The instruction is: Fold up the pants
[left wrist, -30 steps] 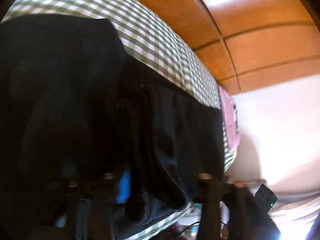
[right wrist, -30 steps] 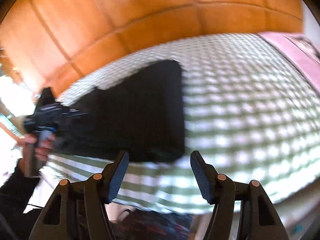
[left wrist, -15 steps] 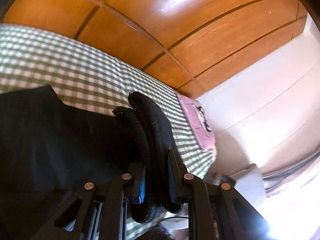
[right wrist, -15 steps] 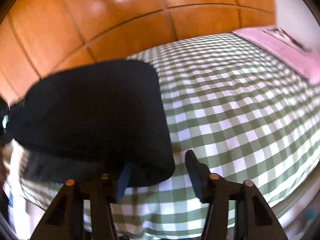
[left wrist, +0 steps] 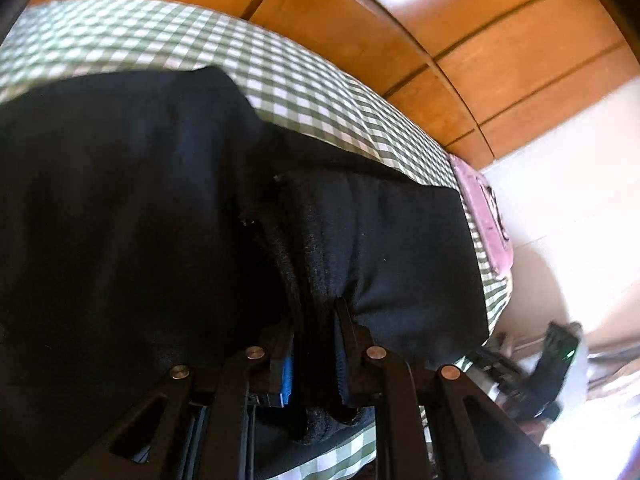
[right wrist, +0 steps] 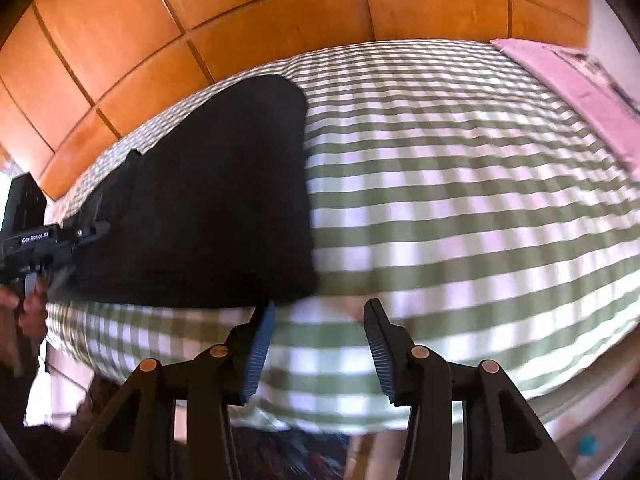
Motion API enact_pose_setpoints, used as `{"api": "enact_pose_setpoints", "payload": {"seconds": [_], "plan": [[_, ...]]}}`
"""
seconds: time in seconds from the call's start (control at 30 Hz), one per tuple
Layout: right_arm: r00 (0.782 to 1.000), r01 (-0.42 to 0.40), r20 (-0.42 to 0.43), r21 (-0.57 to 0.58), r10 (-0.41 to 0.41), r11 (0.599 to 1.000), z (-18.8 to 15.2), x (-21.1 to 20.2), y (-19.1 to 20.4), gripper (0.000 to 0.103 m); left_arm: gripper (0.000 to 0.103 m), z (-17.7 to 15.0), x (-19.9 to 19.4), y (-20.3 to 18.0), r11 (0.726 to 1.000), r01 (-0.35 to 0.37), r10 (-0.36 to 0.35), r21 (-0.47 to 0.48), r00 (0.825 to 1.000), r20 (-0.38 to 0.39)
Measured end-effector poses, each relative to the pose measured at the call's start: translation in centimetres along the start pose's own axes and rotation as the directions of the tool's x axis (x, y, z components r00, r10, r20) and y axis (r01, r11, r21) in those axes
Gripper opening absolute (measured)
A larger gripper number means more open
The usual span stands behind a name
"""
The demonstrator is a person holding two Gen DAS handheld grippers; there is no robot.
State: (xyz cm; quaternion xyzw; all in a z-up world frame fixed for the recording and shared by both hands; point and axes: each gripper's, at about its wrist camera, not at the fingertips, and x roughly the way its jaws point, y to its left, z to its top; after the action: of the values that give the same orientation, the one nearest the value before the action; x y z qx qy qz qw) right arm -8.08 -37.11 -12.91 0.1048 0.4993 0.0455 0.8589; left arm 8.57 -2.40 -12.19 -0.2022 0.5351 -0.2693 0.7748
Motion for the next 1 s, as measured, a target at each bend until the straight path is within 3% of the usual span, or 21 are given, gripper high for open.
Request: {"api": "enact_pose_setpoints", "payload": {"seconds": [0.17,0.3,0.37,0.47,0.57,0.63,0.7,0.93,1.0], "plan": [[0.993,-0.019,0.12,0.028,0.016,0.999,3.1,-3.3,-0.5,0.047,0.017,-0.2,-0.2,-0.7,1.0,-0.014,0.013,0.023,1.0,0.027],[0.976,-0.125,0.176,-0.019,0.126,0.992,7.4,-1.8,3.0,0.045,0.017,-0.6,-0.3,-1.6,0.997,-0.042,0.039,0.063,0.998,0.057],[0.974,-0.131,0.175,-0.074,0.142,0.989,9.6,0.0,5.7,0.044,0.017,-1.0,-0.7,-2.2,0.994,-0.061,0.055,0.091,0.996,0.068],[0.98,-0.055,0.186,-0.11,0.075,0.992,12.4,2.8,8.3,0.044,0.017,-1.2,-0.7,-2.9,0.988,-0.084,0.073,0.13,0.993,0.088],[0.979,0.142,0.158,-0.097,-0.126,0.985,14.4,6.7,8.2,0.045,0.017,-1.6,-1.2,-2.4,0.987,-0.075,0.061,0.144,0.993,0.103],[0.972,0.211,0.128,-0.092,-0.198,0.973,14.3,9.1,7.4,0.049,0.017,-1.8,-0.5,-2.2,0.988,-0.07,0.057,0.14,0.994,0.095],[0.97,0.203,0.147,-0.066,-0.191,0.977,13.9,9.8,6.4,0.056,0.017,-2.0,0.0,-1.9,0.988,-0.08,0.068,0.131,0.994,0.09],[0.976,0.167,0.15,-0.044,-0.158,0.985,14.1,8.9,5.1,0.059,0.029,-1.9,-1.9,-0.4,0.998,-0.054,0.05,0.035,0.993,0.111],[0.963,0.205,0.195,-0.071,-0.188,0.976,13.6,6.6,6.8,0.059,0.03,-2.1,-3.1,0.0,0.998,-0.058,0.056,0.014,0.989,0.134]]}}
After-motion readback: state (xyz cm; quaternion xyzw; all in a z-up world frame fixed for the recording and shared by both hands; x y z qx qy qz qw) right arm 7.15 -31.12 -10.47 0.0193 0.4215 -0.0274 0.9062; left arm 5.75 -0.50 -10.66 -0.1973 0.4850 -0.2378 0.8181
